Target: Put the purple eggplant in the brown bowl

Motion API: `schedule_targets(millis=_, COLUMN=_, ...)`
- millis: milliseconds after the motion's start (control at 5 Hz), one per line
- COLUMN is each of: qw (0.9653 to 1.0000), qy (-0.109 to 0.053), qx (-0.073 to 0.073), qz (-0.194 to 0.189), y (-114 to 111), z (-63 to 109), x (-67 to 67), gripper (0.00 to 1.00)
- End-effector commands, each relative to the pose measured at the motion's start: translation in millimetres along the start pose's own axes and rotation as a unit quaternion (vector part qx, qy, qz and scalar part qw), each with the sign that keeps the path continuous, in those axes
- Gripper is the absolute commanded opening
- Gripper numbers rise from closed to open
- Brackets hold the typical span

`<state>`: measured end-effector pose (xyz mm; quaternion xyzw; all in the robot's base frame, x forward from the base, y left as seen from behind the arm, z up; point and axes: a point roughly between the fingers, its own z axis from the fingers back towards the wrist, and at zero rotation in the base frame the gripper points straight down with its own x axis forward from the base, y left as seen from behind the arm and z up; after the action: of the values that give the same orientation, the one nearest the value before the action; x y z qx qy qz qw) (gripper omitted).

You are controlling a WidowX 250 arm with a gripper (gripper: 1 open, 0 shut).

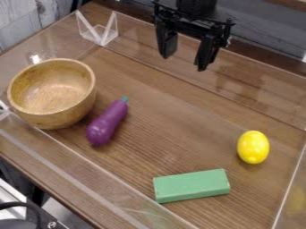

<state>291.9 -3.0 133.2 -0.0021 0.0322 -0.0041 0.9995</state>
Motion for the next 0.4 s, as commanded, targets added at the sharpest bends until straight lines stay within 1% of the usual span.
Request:
schedule_targets(millis=0, qw=0.9999, qy=0.014, qx=-0.002, qz=0.001, y=1, z=-9.9, x=-3.3, gripper=1.00)
schedule_targets(millis=200, qw=0.9996, qy=0.028, qx=0.001, qz=0.002, y=16, z=-22.0, x=-26.8, gripper=1.00)
